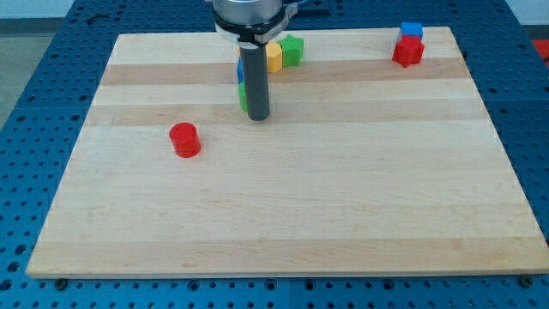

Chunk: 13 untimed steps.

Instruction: Push red circle closer to the green circle

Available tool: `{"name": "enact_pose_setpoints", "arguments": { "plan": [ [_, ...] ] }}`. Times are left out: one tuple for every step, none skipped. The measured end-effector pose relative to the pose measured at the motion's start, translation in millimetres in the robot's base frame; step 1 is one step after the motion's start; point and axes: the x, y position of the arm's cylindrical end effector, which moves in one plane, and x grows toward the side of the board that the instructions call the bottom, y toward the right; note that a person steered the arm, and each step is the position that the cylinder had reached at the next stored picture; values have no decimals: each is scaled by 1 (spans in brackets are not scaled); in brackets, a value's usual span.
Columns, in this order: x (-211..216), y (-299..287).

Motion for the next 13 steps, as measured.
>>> {"name": "enact_pose_setpoints", "arguments": {
  "plan": [
    [-1,0],
    [-44,2],
    [-52,22],
    [-16,101],
    [-8,112],
    [51,164],
    [85,164],
    [191,164],
    [215,145],
    [230,120],
    [229,109],
    [230,40],
    [225,12]
  ]
}}
